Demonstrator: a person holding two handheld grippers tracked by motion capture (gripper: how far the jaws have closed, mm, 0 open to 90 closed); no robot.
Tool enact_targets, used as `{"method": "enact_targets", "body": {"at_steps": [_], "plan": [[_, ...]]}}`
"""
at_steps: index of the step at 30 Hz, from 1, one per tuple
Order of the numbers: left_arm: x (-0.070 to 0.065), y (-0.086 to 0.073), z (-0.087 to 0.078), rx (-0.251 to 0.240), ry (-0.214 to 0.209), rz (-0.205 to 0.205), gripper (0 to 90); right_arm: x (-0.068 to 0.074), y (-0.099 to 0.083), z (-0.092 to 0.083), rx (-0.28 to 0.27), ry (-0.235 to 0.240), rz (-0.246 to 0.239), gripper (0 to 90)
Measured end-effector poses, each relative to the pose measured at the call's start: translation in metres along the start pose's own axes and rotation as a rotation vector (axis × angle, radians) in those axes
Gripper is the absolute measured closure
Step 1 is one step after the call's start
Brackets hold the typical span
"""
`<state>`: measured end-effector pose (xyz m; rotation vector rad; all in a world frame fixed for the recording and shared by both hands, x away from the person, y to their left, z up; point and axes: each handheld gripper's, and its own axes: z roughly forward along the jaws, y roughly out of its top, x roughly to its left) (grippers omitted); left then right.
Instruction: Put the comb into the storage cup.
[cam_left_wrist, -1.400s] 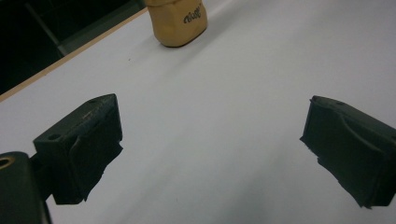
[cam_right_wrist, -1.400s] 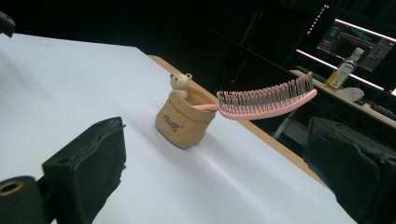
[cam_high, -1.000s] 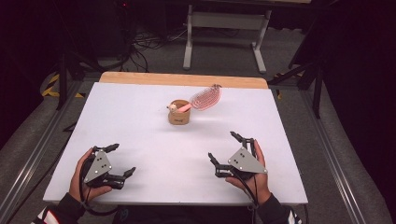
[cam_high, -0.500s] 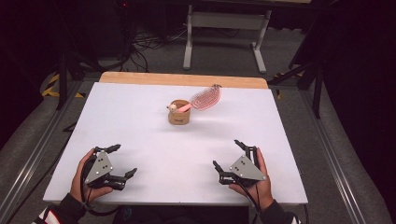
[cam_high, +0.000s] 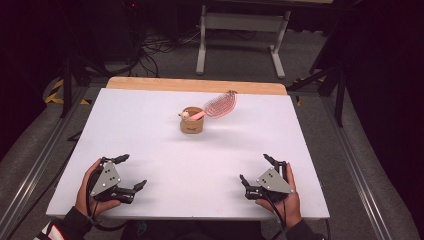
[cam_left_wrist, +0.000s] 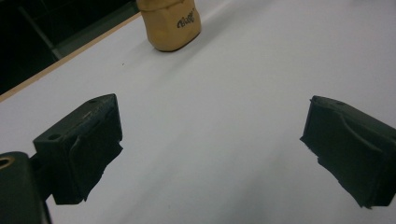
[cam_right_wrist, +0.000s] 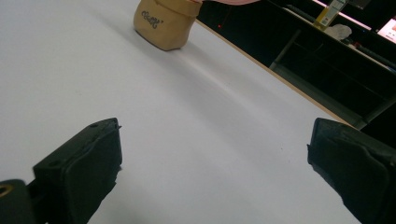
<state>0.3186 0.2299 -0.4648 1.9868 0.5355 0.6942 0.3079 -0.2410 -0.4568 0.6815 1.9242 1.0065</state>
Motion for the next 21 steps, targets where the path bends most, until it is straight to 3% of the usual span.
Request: {"method": "enact_targets", "body": {"at_steps": [11,21], "plan": [[0.001,0.001,0.002,-0.009,-0.002,-0.008,5.6,-0.015,-0.018,-0.014,0.028,-0.039,0.062,3.6],[-0.001,0.001,0.003,0.001,0.006,-0.003,5.5,-0.019,-0.018,-0.017,0.002,-0.040,0.100,3.6]]}}
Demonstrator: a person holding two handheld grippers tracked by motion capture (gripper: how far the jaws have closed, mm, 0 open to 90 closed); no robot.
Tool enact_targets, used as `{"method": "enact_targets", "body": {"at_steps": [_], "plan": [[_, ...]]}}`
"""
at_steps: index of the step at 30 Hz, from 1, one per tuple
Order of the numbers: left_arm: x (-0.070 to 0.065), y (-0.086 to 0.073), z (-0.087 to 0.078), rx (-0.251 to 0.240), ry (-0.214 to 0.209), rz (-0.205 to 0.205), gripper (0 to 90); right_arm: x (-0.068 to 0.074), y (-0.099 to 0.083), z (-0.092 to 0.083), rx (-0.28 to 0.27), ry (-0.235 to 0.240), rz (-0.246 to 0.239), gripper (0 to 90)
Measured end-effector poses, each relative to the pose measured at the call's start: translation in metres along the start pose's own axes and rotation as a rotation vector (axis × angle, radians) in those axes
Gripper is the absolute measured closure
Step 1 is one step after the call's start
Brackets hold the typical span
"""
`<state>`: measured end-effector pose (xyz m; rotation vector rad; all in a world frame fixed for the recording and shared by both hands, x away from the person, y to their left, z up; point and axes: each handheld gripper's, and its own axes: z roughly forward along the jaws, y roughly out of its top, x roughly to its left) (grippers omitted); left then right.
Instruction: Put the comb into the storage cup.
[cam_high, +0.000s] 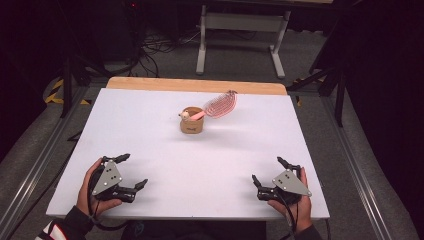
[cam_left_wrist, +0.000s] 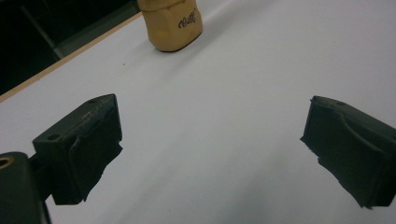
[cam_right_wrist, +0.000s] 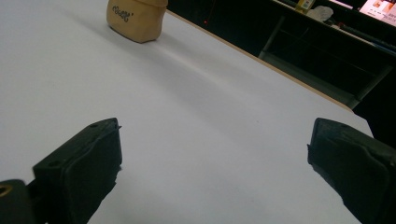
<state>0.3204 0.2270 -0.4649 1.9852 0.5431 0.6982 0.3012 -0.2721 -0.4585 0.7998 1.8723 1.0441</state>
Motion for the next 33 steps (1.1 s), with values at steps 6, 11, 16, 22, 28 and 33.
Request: {"method": "enact_targets", "body": {"at_steps": [6,11,16,22,28,33], "plan": [[-0.0008,-0.0002,-0.0025,-0.003,0.000,0.001,5.4,0.0012,0.0017,0.0005,-0.002,0.000,-0.009,3.6],[-0.0019,-0.0001,-0.0036,-0.005,-0.007,0.006,5.5,0.0027,0.0030,-0.0004,-0.004,-0.004,-0.012,3.6],[-0.0021,0.0001,-0.0040,-0.010,-0.007,0.006,5.5,0.0035,0.0045,-0.0012,-0.010,-0.007,-0.016,3.6],[-0.0021,0.0002,-0.0019,-0.001,-0.010,0.007,5.4,0.0041,0.0031,0.0003,-0.006,-0.003,-0.022,3.6],[-0.0018,0.0002,-0.0023,0.000,-0.008,0.010,5.4,0.0043,0.0032,0.0001,-0.006,-0.003,-0.021,3.6],[-0.0012,-0.0002,-0.0026,-0.004,-0.007,0.010,5.4,0.0048,0.0036,0.0006,-0.007,-0.003,-0.026,3.6]]}}
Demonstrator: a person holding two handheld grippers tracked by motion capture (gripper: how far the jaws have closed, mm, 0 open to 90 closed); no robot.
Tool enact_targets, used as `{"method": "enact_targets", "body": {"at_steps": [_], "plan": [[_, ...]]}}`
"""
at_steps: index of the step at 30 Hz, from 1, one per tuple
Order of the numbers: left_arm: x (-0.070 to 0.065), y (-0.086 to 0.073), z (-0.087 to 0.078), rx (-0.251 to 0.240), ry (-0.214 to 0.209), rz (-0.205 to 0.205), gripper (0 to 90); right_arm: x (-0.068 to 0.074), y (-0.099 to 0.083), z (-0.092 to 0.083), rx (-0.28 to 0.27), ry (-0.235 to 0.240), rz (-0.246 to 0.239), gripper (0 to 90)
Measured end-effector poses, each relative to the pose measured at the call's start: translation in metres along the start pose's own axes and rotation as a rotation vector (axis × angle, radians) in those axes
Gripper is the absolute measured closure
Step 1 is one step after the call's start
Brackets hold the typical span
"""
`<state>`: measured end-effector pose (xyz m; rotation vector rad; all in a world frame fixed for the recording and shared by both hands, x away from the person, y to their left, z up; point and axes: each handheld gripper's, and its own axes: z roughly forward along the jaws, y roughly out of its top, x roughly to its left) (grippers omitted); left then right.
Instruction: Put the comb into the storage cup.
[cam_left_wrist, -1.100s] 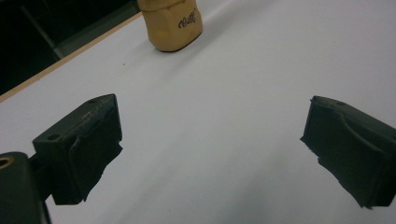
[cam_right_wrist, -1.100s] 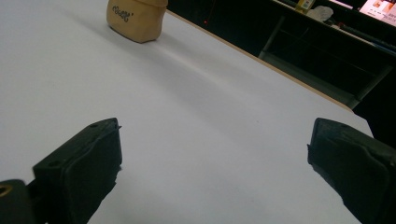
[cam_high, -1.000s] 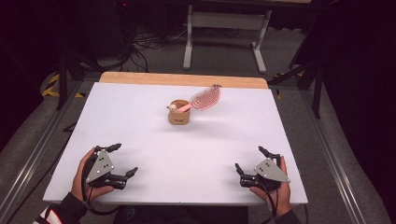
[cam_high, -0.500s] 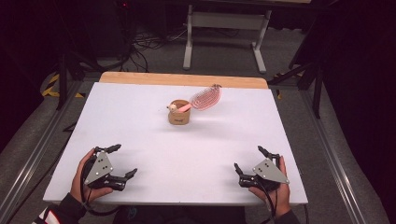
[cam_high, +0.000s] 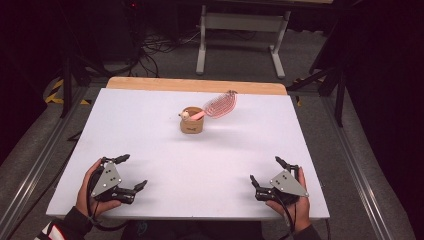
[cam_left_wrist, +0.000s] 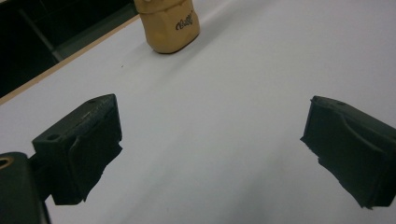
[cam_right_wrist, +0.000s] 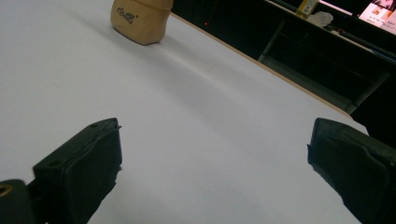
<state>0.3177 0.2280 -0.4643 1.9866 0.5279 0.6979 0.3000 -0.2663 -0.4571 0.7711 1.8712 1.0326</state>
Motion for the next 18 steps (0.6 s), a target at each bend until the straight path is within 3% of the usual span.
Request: {"method": "enact_targets", "body": {"at_steps": [9,12,18], "plan": [[0.0006,-0.0002,0.0006,0.002,0.001,-0.008,5.4,0.0002,-0.0003,0.0009,0.003,-0.002,0.004,3.6],[0.0019,-0.0001,0.0014,0.007,0.002,-0.006,5.4,-0.0020,-0.0003,0.0008,-0.001,0.008,0.040,3.6],[0.0034,0.0001,0.0036,0.007,0.006,-0.013,5.4,-0.0033,-0.0016,0.0012,0.002,-0.002,0.033,3.6]]}}
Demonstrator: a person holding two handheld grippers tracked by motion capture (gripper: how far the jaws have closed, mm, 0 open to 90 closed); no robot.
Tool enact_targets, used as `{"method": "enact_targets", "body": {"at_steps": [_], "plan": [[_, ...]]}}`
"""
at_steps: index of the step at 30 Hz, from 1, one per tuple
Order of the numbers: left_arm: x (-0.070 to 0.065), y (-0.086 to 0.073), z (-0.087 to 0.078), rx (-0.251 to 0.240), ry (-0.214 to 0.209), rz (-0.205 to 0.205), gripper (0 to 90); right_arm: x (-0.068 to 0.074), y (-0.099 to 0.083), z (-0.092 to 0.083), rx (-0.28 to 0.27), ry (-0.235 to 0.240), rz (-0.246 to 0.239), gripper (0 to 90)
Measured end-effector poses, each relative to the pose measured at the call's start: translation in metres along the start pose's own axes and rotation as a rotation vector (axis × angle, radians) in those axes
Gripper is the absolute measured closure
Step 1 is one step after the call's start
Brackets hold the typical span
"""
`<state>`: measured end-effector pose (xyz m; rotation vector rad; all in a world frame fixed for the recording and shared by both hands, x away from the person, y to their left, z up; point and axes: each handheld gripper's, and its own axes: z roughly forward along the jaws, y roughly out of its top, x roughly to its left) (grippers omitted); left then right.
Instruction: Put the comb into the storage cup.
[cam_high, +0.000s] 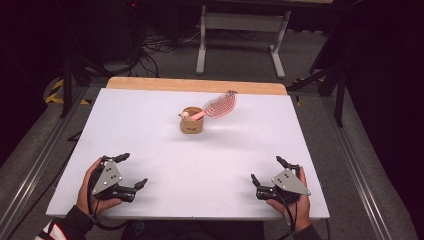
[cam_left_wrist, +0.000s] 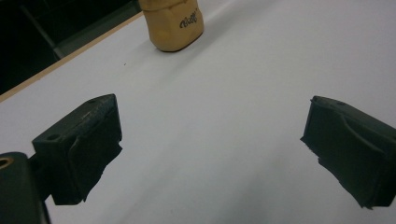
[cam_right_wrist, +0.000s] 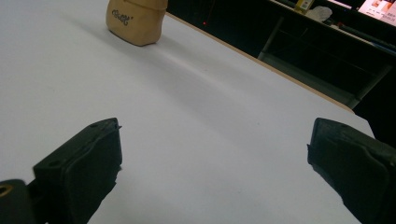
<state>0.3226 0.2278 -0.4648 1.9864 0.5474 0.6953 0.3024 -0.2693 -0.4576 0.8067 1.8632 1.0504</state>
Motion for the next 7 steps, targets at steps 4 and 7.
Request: {"method": "enact_targets", "body": {"at_steps": [4,7], "plan": [[-0.0003,0.0001,0.0008,-0.002,0.002,-0.004,5.4,0.0007,-0.0005,0.0003,0.001,0.001,-0.004,3.7],[-0.0001,0.0004,0.0007,-0.002,0.004,-0.005,5.4,0.0011,-0.0004,0.0000,-0.001,0.003,-0.001,3.7]]}}
